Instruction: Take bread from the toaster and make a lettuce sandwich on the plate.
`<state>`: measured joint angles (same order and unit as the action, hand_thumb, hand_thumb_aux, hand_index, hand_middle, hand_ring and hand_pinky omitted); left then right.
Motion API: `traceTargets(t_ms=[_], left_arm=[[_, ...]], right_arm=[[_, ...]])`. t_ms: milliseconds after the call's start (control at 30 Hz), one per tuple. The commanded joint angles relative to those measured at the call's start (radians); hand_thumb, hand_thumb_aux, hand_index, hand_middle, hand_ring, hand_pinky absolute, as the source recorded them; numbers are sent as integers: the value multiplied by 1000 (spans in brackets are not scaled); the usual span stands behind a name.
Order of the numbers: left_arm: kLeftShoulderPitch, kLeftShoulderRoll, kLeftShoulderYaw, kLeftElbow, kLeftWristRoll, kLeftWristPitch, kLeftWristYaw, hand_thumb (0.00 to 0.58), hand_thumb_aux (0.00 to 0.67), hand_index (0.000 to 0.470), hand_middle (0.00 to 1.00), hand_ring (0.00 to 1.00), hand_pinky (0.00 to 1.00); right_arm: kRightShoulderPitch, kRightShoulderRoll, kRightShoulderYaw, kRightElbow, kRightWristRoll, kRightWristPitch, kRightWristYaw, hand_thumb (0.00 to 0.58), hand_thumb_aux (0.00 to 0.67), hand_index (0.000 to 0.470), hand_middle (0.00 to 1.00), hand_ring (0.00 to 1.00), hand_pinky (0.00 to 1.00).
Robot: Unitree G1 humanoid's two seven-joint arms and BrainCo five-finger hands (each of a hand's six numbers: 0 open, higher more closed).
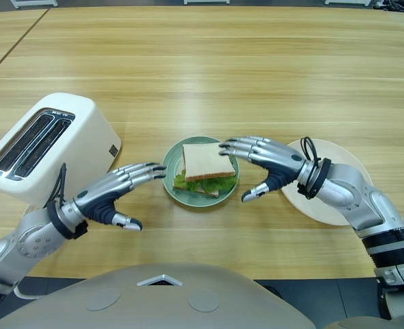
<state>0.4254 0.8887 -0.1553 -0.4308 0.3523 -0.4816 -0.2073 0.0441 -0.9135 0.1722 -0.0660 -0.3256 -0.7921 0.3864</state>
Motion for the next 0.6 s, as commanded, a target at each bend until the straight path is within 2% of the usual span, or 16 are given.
traceTargets(t_ms=[33,267,467,600], left_arm=[[31,3,34,-13,-34,1,-71,0,0,0,0,0,0],[37,-37,9,30,-28,16,-157,0,0,0,0,0,0],[43,-37,20,110,34,12,-188,0,0,0,0,0,0],[45,-41,28,118,39,0,-196,0,0,0,0,0,0]], right_arm=[[38,-9,45,-8,-1,-10,72,0,0,0,0,0,0],[-7,82,113,88,-224,-25,30,0,0,0,0,0,0],[8,53,106,69,-246,-35,31,0,0,0,0,0,0],[-9,51,42,14,-188,-54,-11,0,0,0,0,0,0]])
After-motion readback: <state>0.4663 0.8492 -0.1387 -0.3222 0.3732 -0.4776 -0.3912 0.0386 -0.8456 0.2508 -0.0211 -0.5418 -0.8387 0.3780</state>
